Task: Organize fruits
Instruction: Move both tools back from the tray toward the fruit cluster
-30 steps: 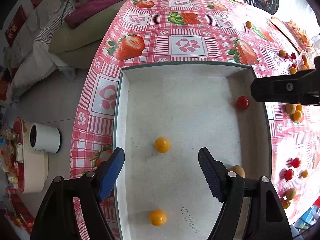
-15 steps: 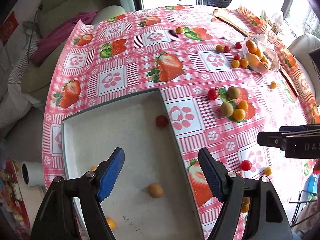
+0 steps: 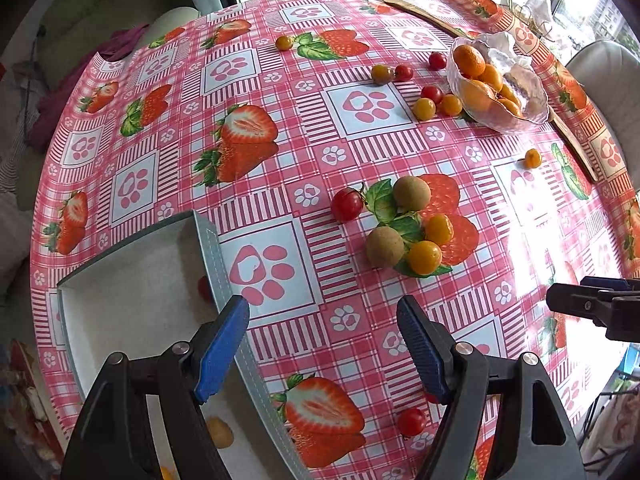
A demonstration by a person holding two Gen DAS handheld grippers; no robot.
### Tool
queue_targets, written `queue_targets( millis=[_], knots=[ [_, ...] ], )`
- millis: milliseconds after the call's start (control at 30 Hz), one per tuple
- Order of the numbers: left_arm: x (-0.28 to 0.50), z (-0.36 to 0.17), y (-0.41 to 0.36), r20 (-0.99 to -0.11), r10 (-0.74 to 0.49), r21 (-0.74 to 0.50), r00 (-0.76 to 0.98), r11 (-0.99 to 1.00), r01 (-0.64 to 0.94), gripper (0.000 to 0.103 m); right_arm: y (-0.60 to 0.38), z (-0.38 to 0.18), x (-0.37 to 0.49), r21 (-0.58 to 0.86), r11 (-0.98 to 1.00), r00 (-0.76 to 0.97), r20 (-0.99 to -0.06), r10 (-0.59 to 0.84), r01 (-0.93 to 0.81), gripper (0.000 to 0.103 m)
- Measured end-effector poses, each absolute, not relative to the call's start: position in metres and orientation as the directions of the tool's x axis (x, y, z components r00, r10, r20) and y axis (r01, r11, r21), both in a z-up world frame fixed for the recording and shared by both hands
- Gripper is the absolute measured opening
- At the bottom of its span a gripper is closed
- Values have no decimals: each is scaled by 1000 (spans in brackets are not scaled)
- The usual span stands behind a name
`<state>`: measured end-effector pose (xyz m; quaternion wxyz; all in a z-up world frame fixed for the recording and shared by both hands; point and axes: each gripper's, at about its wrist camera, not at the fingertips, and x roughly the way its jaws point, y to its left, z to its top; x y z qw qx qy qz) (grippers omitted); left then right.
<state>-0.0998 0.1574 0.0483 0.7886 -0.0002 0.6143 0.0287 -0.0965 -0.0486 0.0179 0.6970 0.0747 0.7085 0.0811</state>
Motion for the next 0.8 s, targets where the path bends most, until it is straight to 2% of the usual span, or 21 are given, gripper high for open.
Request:
queue_targets(
  millis=[433,600,667,800],
  knots=[
    [-74,16,144,-975,43,23,216,995,-95,77,-55,7,-37,50,993,133,-989,64,-105,81],
    [-68,11,142,-976,45,20,213,992,-121,77,-55,0,-15,17,995,170,-985,34,-100,76],
    [-67,11,142,-976,36,7,215,991,-132,74,-54,1,-8,0,995,195,-981,21,-103,74],
    [-62,12,139,-975,20,-10,222,991,-133,57,-47,1,3,-39,992,226,-974,-11,-121,66]
  ],
)
